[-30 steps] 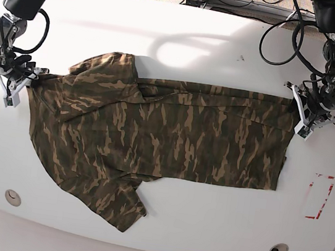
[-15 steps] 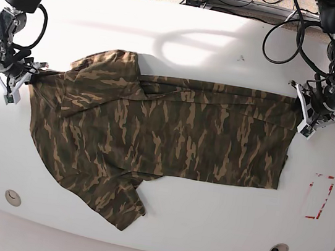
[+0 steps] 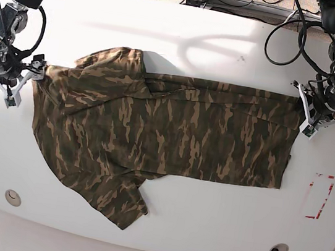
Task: Layout the t-shirt on the table in an organized manner, then fold the t-shirt properly
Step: 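Release and move the right gripper along the fold to a new grasp, then grasp the folded shirt edge with the right gripper and drag it outward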
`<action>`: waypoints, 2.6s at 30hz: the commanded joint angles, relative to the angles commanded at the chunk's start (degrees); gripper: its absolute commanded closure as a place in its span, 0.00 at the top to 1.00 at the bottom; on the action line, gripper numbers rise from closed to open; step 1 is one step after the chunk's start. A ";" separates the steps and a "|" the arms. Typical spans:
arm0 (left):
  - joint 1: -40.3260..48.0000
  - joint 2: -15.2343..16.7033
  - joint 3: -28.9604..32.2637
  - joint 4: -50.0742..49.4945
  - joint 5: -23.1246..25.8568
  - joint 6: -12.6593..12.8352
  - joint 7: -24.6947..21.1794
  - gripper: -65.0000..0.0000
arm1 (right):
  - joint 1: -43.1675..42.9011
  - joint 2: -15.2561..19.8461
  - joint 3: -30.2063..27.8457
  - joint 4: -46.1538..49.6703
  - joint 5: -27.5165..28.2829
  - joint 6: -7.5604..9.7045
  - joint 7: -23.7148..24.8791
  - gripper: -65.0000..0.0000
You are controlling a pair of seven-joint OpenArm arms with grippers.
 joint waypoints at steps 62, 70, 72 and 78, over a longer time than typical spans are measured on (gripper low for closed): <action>0.00 0.09 0.00 8.26 0.00 0.00 0.35 0.66 | -7.12 -18.90 2.29 4.04 1.49 0.00 -7.03 0.80; 0.00 0.09 0.00 8.26 0.00 0.00 0.26 0.66 | -7.12 -18.90 2.29 4.04 1.49 0.00 -7.03 0.16; 0.00 0.09 0.00 8.26 0.00 0.00 0.26 0.66 | -7.12 -18.90 2.29 4.13 1.49 0.00 -7.03 0.02; 0.00 0.09 0.00 8.09 0.00 0.00 0.26 0.66 | -7.74 -18.90 2.29 6.51 1.49 0.00 -7.30 0.00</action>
